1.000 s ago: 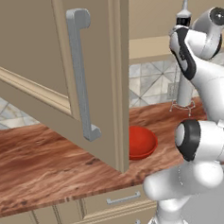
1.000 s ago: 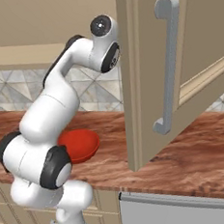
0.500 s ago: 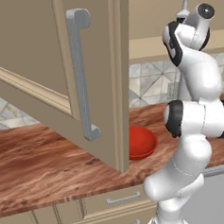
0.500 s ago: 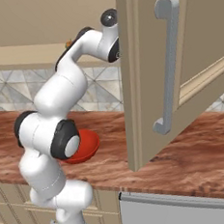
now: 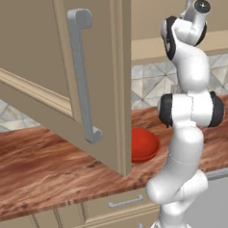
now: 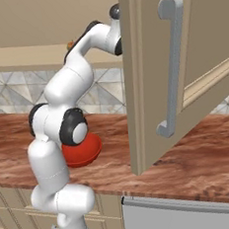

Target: Open the cabinet. Pick the apple and peach from the cabinet and place them into the bowl. Then close the cabinet.

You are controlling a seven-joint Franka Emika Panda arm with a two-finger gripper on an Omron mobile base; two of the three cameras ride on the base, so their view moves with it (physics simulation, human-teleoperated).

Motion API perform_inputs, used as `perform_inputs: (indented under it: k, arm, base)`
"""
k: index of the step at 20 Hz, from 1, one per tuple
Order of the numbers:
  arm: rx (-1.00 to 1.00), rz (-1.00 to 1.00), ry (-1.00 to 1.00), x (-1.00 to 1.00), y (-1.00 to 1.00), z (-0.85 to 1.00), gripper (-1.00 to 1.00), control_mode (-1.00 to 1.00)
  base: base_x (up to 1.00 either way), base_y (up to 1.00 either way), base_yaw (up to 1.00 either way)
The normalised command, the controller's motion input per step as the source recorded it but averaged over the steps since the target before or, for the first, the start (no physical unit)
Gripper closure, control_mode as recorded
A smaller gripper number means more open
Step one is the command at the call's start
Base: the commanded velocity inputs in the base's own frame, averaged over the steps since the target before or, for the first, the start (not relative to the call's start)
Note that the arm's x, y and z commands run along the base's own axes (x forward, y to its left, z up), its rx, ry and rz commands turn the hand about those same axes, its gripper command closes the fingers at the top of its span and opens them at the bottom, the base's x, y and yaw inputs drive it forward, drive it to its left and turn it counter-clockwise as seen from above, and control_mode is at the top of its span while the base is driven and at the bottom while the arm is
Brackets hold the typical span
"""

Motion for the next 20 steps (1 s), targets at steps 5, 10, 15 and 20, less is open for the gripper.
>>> perform_inputs:
  k: [5, 10, 15, 20]
  arm:
    - [-0.02, 0.0, 0.01, 0.07, -0.14, -0.44, -1.0, -1.0]
    - [-0.05, 0.01, 0.05, -0.02, 0.0, -0.63, -1.0, -1.0]
    - [0.0, 0.0, 0.0, 0.0, 0.0, -0.13, -1.0, -1.0]
    - [0.0, 0.0, 0.0, 0.0, 0.0, -0.48, -1.0, -1.0]
  base:
    - [0.0, 0.0, 0.0]
    - [0.0, 0.0, 0.0]
    - [0.0, 0.0, 0.0]
    - [0.0, 0.0, 0.0]
